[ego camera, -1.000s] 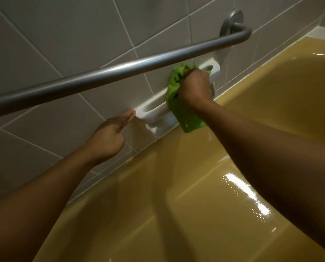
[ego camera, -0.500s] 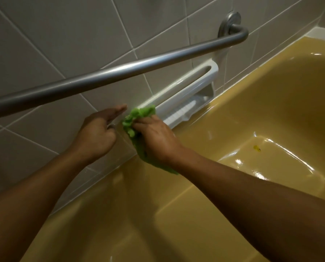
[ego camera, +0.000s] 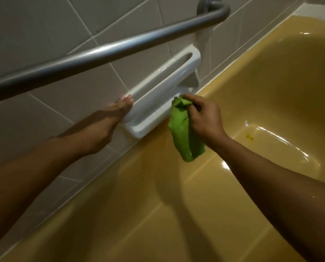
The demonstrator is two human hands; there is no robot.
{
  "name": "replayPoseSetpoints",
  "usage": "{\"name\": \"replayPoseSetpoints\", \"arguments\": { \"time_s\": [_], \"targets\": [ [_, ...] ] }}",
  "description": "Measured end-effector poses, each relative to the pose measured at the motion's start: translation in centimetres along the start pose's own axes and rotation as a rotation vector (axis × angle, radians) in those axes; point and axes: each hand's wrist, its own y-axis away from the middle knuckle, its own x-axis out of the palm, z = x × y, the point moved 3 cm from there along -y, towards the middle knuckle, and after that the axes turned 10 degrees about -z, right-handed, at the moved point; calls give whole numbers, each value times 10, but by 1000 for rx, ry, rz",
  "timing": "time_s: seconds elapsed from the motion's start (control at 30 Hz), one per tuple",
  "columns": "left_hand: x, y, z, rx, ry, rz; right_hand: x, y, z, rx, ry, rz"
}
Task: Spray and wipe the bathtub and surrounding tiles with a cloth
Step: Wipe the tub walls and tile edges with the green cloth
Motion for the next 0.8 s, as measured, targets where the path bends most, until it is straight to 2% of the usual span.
{"name": "replayPoseSetpoints", "arguments": {
  "time_s": [0.07,0.13,0.2,0.3,0.43,0.67,0.8],
  "targets": [
    [3,0,5,10,16,-46,9,-26,-2,54,-140,-49],
    [7,-1,3,49,-7,-93,25,-42,-12,73,-98,-23],
    [12,-2,5,84,-24,-133,43,-46,-26,14,135,120],
    [17,-1,7,109,-32,-163,54,-41,-40,-210,456,257],
    [21,-1,4,127,-32,-199,54,-45,-48,-199,483,321],
    [20,-3,4,81,13,-186,63,-65,-43,-135,484,337],
    [18,-3,10,-9,46,-154,80,-54,-31,-156,550,362]
  ]
}}
